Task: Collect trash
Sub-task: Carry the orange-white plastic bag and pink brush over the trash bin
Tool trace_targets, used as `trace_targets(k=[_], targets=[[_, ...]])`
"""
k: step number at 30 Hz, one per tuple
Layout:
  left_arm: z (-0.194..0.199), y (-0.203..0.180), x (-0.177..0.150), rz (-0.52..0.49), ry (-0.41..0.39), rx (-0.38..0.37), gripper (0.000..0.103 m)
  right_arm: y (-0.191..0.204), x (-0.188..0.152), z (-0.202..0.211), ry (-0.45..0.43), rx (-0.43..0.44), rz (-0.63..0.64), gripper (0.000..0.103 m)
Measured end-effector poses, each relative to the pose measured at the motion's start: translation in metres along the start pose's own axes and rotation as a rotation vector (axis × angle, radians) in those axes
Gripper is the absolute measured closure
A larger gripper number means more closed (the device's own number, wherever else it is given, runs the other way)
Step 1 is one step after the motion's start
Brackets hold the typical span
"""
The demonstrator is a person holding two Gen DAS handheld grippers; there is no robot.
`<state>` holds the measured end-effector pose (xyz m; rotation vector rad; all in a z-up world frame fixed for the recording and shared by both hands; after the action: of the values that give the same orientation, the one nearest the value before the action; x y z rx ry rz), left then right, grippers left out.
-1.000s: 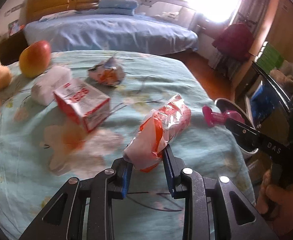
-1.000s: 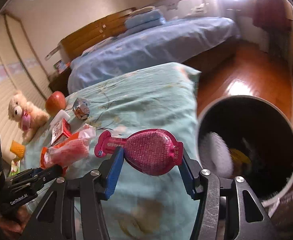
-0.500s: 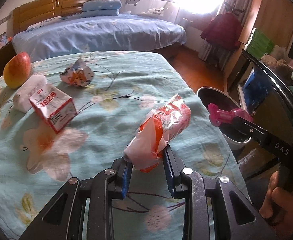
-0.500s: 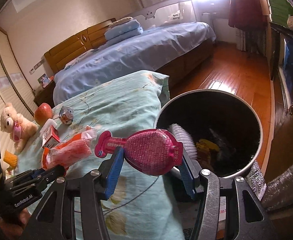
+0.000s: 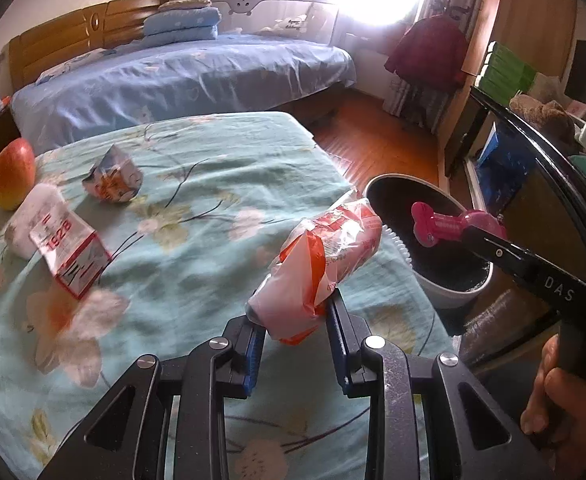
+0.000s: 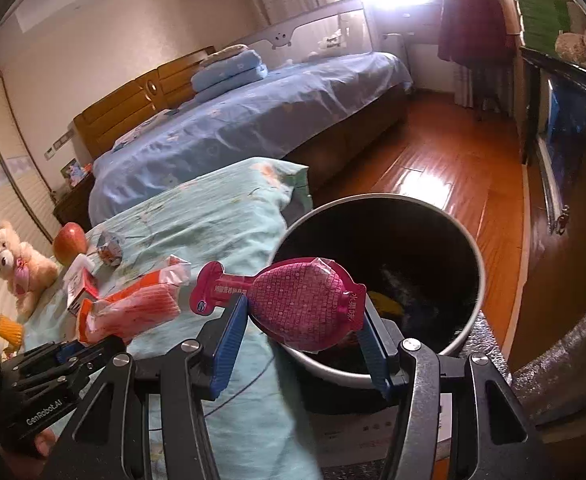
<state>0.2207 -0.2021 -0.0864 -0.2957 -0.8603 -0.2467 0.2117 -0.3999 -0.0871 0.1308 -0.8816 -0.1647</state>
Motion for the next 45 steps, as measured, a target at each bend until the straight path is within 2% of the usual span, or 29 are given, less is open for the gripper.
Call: trace_targets(k=[12,45], targets=[[-0.026,-0.025,0.011,-0.05,0.013,-0.012,0.075,-0.033,0.006,-0.01,0.011,-0.051,-0.026,0.048],[-0.074,-0.068,0.032,-0.112,0.039,-0.022,0.075,-0.069,0.022,-0.031,0.024,-0.101,-0.041,0.048]])
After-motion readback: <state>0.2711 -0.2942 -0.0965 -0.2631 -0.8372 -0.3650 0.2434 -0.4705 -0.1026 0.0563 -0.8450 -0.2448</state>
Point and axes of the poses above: each gripper's, at about its wrist camera, not at the fingertips, and z roughly against the way its jaws point, y to its left, x to its top, the point moved 3 cm from there along -z, roughly the way its jaws point, and after that the axes turned 10 degrees about -y, right-handed, at the moved point
